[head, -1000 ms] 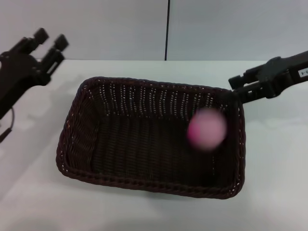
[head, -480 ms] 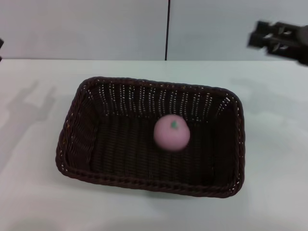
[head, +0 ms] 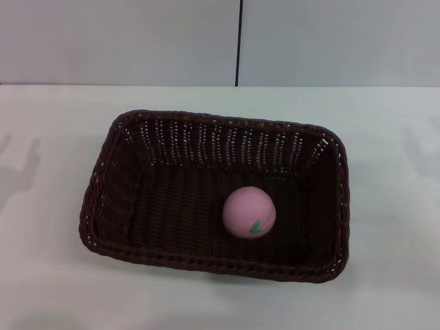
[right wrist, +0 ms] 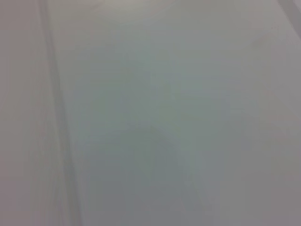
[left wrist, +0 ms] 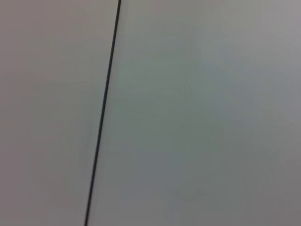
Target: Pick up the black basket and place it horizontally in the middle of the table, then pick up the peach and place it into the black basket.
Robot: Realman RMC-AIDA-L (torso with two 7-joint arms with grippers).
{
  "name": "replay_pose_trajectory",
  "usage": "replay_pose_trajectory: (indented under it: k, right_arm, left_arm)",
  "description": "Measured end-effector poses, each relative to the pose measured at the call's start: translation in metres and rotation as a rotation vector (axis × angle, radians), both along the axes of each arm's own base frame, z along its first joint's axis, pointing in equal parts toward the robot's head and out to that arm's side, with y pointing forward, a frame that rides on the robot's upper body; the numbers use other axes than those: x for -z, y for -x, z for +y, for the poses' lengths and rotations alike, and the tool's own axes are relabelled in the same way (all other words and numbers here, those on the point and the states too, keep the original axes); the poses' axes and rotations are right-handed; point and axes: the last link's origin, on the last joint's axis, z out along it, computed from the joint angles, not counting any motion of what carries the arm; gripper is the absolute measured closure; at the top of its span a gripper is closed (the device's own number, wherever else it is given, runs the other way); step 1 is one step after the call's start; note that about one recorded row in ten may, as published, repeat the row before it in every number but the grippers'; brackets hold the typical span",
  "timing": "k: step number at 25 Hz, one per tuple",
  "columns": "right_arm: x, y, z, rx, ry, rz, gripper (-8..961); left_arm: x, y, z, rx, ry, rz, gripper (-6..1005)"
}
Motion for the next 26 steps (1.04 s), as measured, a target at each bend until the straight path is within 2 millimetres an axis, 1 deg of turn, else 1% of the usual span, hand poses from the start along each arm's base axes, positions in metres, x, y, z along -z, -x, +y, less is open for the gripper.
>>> replay_pose_trajectory:
  k: [3,4,8,12,14,17,24,26]
  right_arm:
    - [0.01,-0.007,-0.01,0.124,-0.102,0.011,235]
    - [0.014,-0.01,-0.012,0.192,-0.135,0.015,235]
    - [0.016,-0.014,-0.011,0.247,-0.151,0.027,235]
    - [0.013,-0.015,-0.007,0.248,-0.157,0.034,235]
    - [0.01,-0.014,-0.004,0.239,-0.164,0.027,235]
    - [0.01,-0.015,-0.002,0.245,-0.159,0.02,235]
    - [0.004,-0.013,0.006,0.23,-0.183,0.008,235]
    - [0.004,-0.013,0.005,0.232,-0.182,0.007,235]
  left_arm:
    - [0.001,0.003,-0.003,-0.02,-0.031,0.038,482]
    - [0.002,0.003,-0.005,-0.026,-0.041,0.05,483]
    - [0.004,0.004,-0.012,-0.035,-0.099,0.072,484]
    - [0.008,0.007,-0.018,-0.077,-0.145,0.064,485]
    - [0.013,0.007,-0.022,-0.09,-0.145,0.051,485]
    - [0.014,0.007,-0.023,-0.09,-0.143,0.051,486]
    - [0.003,0.009,-0.031,-0.087,-0.208,0.03,486]
    - [0.003,0.008,-0.031,-0.086,-0.206,0.033,486]
